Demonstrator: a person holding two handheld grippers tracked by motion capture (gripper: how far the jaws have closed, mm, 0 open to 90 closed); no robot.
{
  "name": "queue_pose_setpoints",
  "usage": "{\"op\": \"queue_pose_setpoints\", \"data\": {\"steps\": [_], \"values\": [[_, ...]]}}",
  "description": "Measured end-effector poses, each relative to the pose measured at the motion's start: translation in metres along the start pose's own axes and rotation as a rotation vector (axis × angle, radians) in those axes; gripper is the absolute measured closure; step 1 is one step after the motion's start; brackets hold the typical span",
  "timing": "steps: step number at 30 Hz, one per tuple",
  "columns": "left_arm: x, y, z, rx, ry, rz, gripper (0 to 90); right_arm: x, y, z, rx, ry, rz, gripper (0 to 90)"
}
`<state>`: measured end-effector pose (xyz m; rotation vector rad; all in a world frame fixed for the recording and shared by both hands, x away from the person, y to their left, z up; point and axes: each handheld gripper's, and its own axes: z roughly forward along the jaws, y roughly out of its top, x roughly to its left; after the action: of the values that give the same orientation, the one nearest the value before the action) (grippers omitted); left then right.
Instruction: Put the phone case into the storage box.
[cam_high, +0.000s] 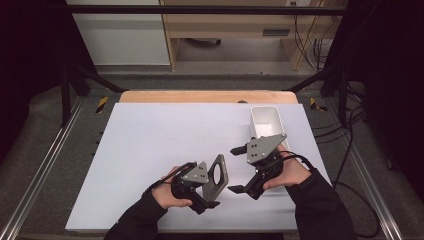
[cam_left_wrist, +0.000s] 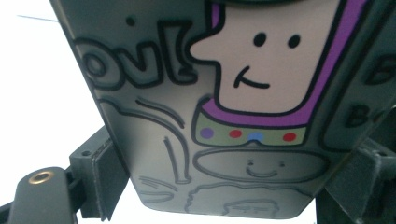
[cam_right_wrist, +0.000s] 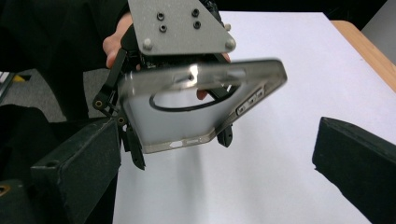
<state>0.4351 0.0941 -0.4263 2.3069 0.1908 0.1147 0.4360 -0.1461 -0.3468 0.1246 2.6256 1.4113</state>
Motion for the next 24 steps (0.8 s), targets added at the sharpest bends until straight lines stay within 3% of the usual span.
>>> {"op": "queue_pose_setpoints", "data": {"steps": [10, 13, 24], "values": [[0.003, -0.007, -0.003, -0.107, -0.015, -0.045, 11.4, 0.001, -0.016, 0.001, -0.074, 0.002, 0.042, 1.9], [0.003, -0.008, -0.005, -0.155, -0.010, -0.042, 11.3, 0.002, -0.019, 0.003, -0.080, 0.001, 0.047, 1.9], [0.002, -0.008, -0.009, -0.216, -0.008, -0.024, 11.3, 0.003, -0.020, 0.007, -0.123, 0.009, 0.058, 2.9]]}}
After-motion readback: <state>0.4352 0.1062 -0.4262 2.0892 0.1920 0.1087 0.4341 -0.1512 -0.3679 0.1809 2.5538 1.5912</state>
